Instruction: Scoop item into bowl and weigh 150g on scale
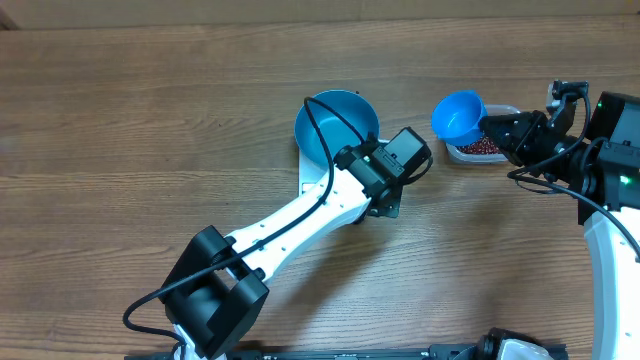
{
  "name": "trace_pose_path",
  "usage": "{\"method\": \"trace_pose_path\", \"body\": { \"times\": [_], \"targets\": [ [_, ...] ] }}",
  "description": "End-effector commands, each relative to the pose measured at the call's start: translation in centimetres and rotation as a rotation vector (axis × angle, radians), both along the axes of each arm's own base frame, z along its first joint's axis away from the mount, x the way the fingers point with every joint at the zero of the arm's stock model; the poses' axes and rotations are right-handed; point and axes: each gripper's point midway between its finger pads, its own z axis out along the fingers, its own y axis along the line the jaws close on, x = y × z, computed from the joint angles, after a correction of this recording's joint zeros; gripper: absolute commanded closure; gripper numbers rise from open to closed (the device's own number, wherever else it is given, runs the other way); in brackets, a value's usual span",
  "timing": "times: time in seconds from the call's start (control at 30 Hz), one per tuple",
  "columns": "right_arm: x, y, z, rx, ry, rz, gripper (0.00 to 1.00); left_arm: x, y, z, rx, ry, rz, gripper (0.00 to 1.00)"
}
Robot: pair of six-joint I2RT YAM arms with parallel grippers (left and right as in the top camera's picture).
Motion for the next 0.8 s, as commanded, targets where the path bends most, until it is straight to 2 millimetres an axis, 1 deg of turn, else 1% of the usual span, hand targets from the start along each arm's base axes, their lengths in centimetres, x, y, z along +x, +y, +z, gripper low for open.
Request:
{"method": "trace_pose_path", "body": {
  "times": [0.0, 0.2, 0.3, 0.47, 0.6, 0.77],
  "targets": [
    [0.1, -0.2, 1.2, -0.017, -0.038, 0.001, 0.96, -0.8, 1.3, -1.9, 0.044, 0.015, 0.059, 0.96],
    [0.0, -0.2, 1.1, -0.027, -0.044, 0.01, 0.96, -0.6, 2.7, -2.0, 0.086, -0.026, 0.131, 0.96],
    [0.0, -0.4, 0.8, -0.041, -0.031, -0.004, 0.96, -0.3, 3.3, -2.0, 0.113, -0.061, 0.166, 0.96],
    [-0.1, -0.6, 0.5, -0.051, -0.018, -0.014, 0.96, -0.1, 3.7, -2.4, 0.119, -0.076, 0.198, 0.96],
    [-0.1, -0.6, 0.4, -0.053, -0.015, -0.011, 0.96, 0.5, 3.5, -2.6, 0.105, -0.096, 0.193, 0.96],
    [-0.4, -0.6, 0.2, -0.064, -0.012, 0.0, 0.96, 1.8, 1.8, -2.1, 0.077, -0.16, 0.042, 0.96]
  ]
}}
